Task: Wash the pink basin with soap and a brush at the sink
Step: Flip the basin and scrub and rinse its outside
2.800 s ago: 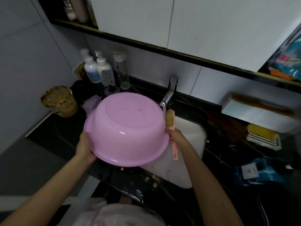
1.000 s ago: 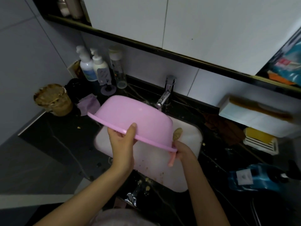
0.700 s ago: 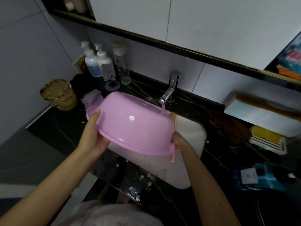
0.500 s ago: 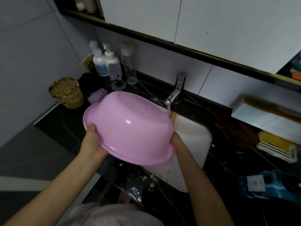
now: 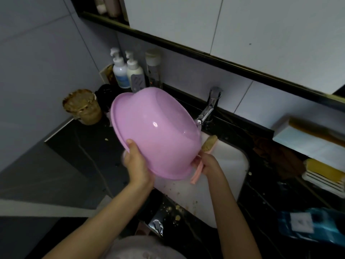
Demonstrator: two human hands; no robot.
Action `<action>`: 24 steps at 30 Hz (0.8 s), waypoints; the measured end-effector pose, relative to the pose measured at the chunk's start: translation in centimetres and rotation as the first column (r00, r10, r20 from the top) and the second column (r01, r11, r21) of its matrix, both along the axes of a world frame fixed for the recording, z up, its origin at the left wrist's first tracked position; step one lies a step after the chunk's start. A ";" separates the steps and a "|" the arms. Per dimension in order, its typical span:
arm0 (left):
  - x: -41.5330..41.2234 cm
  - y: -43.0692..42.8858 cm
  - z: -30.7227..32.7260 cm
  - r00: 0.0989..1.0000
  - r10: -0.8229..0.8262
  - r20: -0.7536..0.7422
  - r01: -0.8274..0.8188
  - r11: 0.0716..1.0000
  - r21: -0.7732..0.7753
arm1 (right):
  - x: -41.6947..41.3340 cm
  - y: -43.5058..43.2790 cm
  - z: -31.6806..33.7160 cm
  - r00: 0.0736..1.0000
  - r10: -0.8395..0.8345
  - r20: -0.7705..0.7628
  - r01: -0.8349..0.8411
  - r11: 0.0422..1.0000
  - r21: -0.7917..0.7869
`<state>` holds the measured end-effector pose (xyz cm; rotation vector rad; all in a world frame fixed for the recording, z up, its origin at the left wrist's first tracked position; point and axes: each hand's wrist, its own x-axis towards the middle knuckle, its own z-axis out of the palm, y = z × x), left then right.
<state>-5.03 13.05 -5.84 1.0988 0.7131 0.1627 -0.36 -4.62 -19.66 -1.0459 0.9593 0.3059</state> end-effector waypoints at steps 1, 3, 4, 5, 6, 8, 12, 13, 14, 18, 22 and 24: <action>-0.2 -0.7 -0.1 1.000 -0.016 0.004 0.016 1.000 0.015 | 0.0 0.3 -0.2 1.000 0.013 -0.009 -0.013 0.999 -0.041; -0.8 -1.9 -0.2 0.999 -0.033 0.016 0.032 0.998 0.053 | -0.3 0.7 -0.6 0.999 0.028 -0.037 -0.033 0.990 -0.137; -0.9 -2.3 -0.2 0.998 -0.050 0.025 0.048 0.996 0.075 | -0.5 0.8 -0.5 0.999 0.025 -0.034 -0.030 0.988 -0.153; -1.1 -2.8 -0.2 0.996 -0.078 0.034 0.075 0.993 0.089 | -0.8 0.8 -0.4 1.000 0.018 -0.019 -0.020 0.989 -0.144; -1.1 -3.0 -0.4 0.993 -0.106 0.043 0.101 0.989 0.105 | -0.9 0.8 -0.3 1.000 0.011 -0.008 -0.012 0.990 -0.138; -1.1 -3.4 -0.5 0.988 -0.144 0.061 0.135 0.982 0.129 | -1.1 0.5 -0.5 1.000 0.005 0.011 -0.003 0.990 -0.138; -0.7 -2.9 -0.4 0.986 -0.152 0.068 0.140 0.978 0.152 | -1.4 0.4 -0.1 0.992 0.075 0.096 -0.049 0.966 -0.253; -0.5 -2.5 -0.3 0.987 -0.146 0.067 0.134 0.978 0.160 | -1.6 0.4 0.1 0.984 0.121 0.129 -0.078 0.950 -0.303; -0.3 -1.9 -0.3 0.988 -0.141 0.065 0.128 0.977 0.170 | -2.1 0.4 0.6 0.972 0.177 0.153 -0.113 0.927 -0.357; 0.5 0.5 -0.4 0.985 -0.171 0.034 0.161 0.966 0.204 | -3.3 -1.2 2.1 0.854 0.495 0.158 -0.311 0.730 -0.608; 0.6 1.3 -1.1 0.974 -0.220 -0.058 0.226 0.964 0.139 | -2.0 -1.3 3.9 0.800 0.585 -0.135 -0.450 0.435 -0.780; 0.7 1.5 -1.1 0.974 -0.214 -0.078 0.223 0.966 0.134 | -2.6 -0.6 4.3 0.760 0.650 -0.021 -0.398 0.439 -0.805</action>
